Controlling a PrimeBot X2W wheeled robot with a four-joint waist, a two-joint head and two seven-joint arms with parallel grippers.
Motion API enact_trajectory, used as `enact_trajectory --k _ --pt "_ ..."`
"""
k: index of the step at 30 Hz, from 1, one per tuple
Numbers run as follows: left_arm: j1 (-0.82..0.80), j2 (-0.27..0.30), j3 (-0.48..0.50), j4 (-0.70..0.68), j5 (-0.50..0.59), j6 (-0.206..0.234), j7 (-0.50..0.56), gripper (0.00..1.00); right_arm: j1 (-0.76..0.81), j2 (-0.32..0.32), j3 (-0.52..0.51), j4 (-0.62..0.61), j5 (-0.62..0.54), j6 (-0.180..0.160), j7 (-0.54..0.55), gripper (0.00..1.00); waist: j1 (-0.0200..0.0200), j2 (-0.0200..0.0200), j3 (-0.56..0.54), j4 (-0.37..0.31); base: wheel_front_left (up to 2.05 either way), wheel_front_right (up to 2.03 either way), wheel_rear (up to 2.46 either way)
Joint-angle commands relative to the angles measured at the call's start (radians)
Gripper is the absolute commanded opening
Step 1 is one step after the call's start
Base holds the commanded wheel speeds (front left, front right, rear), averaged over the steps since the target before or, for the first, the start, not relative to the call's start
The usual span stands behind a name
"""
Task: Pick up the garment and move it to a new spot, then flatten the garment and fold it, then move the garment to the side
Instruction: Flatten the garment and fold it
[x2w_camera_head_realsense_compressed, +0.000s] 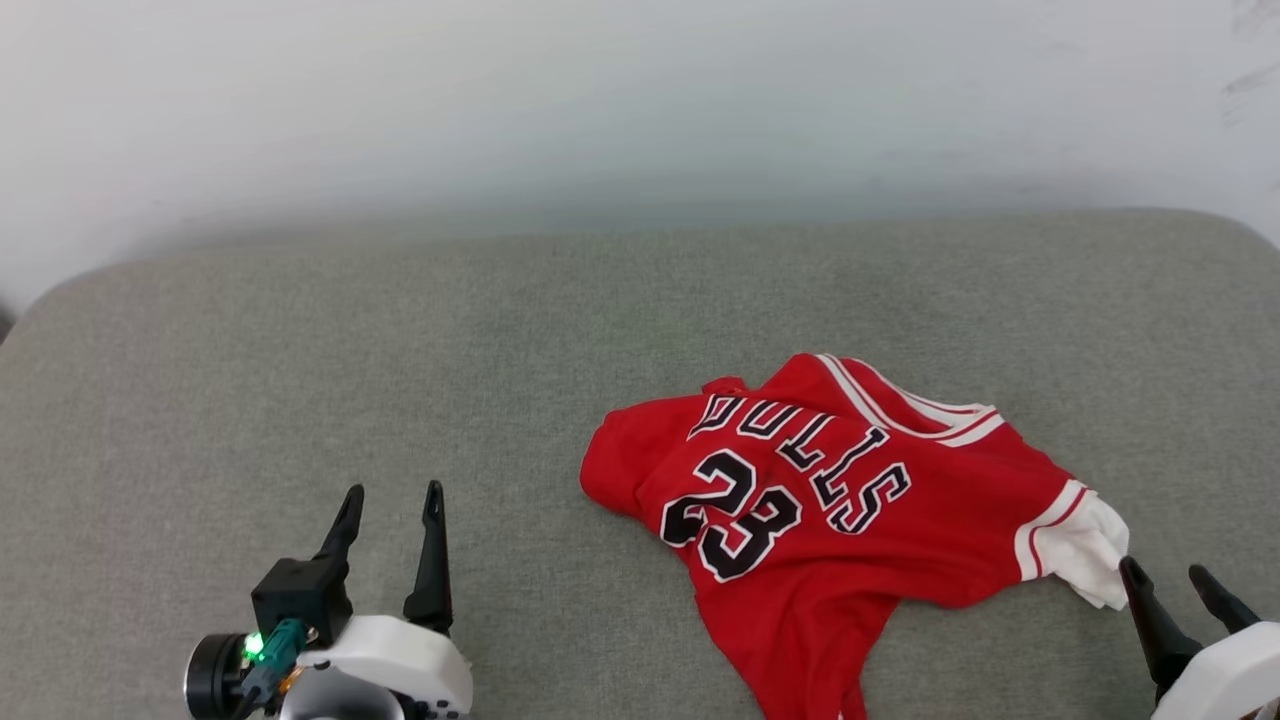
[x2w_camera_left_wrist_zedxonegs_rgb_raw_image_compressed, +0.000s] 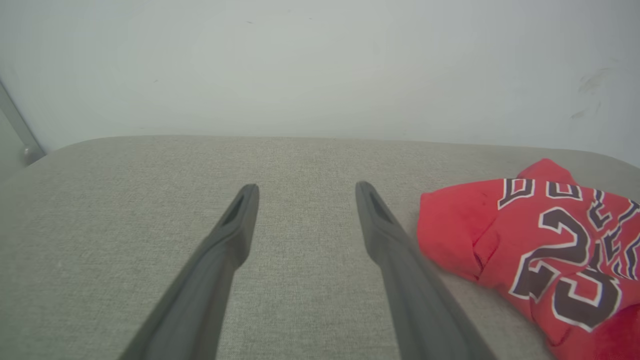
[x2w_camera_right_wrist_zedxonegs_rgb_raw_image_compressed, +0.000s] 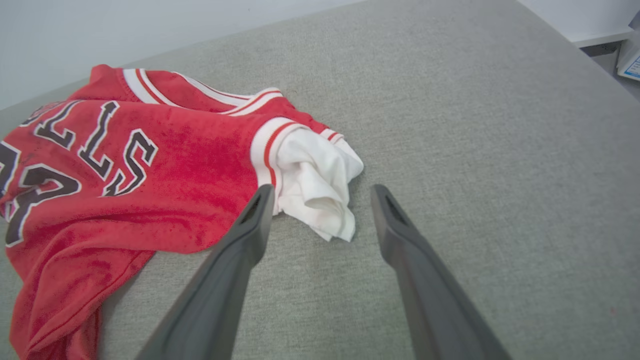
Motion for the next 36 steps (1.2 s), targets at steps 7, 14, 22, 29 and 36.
enact_trajectory --k 7,14,22,29,36 --pt "0.057 0.027 0.016 0.001 -0.020 0.016 0.025 1.00 0.048 0.075 0.028 -0.156 -0.151 0.000 -0.120 1.00 0.0001 0.0000 -0.070 -0.032 0.00 0.00 0.00" --pt "0.068 0.034 0.010 0.019 -0.021 0.022 0.039 1.00 0.054 0.160 0.061 -0.251 -0.249 0.000 -0.203 1.00 0.0001 0.0000 -0.088 -0.035 0.00 0.00 0.00" --pt "-0.031 0.033 -0.035 0.038 -0.001 -0.002 0.081 1.00 0.017 0.188 0.096 -0.310 -0.268 0.000 -0.215 1.00 0.0001 0.0000 -0.025 -0.074 0.00 0.00 0.00" --pt "-0.243 0.046 -0.113 0.101 0.007 -0.093 0.249 1.00 -0.047 0.195 0.124 -0.333 -0.259 0.000 -0.226 1.00 0.0001 0.0000 0.074 -0.151 0.00 0.00 0.00" --pt "-0.395 0.116 -0.168 0.212 -0.016 -0.192 0.572 1.00 -0.083 0.204 0.150 -0.310 -0.253 0.000 -0.248 1.00 0.0001 0.0000 0.131 -0.238 0.00 0.00 0.00"
